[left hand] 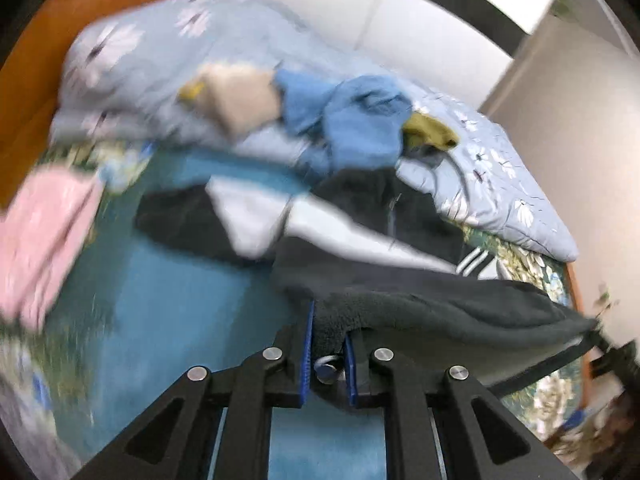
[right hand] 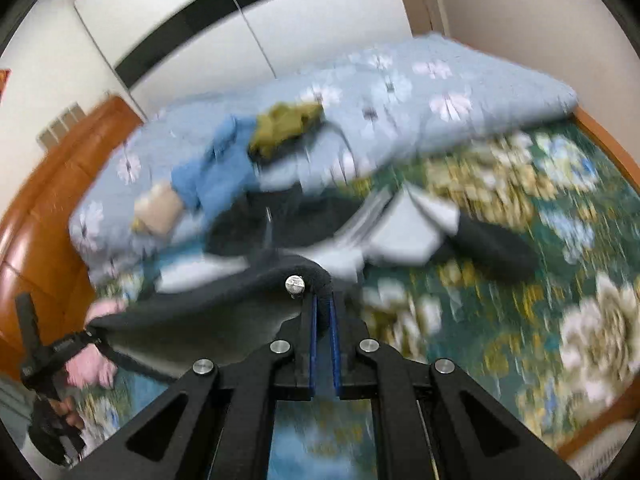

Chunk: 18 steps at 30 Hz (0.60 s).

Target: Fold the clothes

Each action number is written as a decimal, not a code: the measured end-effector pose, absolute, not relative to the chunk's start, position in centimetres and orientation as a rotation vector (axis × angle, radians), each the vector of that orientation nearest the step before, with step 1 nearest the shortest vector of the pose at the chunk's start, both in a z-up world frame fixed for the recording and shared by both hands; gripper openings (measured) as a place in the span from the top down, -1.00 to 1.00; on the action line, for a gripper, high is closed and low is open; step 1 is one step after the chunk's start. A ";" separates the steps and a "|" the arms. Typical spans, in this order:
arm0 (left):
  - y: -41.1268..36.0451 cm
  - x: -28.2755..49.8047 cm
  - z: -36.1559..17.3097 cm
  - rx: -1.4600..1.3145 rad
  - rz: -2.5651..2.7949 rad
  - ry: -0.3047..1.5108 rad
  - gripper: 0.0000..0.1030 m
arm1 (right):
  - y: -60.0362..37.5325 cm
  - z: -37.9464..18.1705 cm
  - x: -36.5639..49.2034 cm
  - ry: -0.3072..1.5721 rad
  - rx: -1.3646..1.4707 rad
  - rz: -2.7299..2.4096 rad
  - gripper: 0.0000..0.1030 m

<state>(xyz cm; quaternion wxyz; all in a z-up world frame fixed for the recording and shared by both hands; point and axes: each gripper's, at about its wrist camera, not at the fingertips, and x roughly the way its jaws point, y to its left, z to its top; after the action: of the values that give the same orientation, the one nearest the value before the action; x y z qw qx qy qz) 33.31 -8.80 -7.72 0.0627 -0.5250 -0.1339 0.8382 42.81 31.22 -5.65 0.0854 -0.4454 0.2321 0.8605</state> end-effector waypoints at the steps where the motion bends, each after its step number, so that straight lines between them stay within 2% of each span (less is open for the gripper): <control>1: -9.7 34.6 -9.0 -1.643 2.521 -0.432 0.73 | 30.8 -7.5 44.0 0.709 -1.396 2.522 0.89; 5: -12.5 39.2 -15.7 -1.894 2.463 -0.519 0.73 | 29.4 -17.1 47.8 0.790 -1.665 2.275 0.98; 6: -13.2 39.9 -18.0 -1.979 2.441 -0.545 0.77 | 29.4 -19.5 48.9 0.841 -1.719 2.198 0.98; 7: -13.9 40.6 -19.9 -2.047 2.420 -0.595 0.90 | 29.5 -21.2 49.9 0.867 -1.751 2.139 0.98; 10: -15.4 41.6 -20.5 -2.056 2.413 -0.712 0.90 | 30.3 -22.7 51.9 0.897 -1.764 2.073 0.98; 16: -18.0 43.1 -20.3 -2.017 2.410 -0.915 0.88 | 32.2 -21.1 50.3 0.896 -1.690 2.160 0.97; 18: -17.7 42.4 -19.8 -1.976 2.407 -0.901 0.81 | 32.6 -21.2 49.0 0.921 -1.675 2.182 0.97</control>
<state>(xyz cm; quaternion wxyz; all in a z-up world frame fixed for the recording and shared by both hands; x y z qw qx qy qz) 42.41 -17.69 -19.77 -0.0499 -0.6087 -0.2777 0.7415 48.96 32.60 -21.23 0.1199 -0.5731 0.3152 0.7469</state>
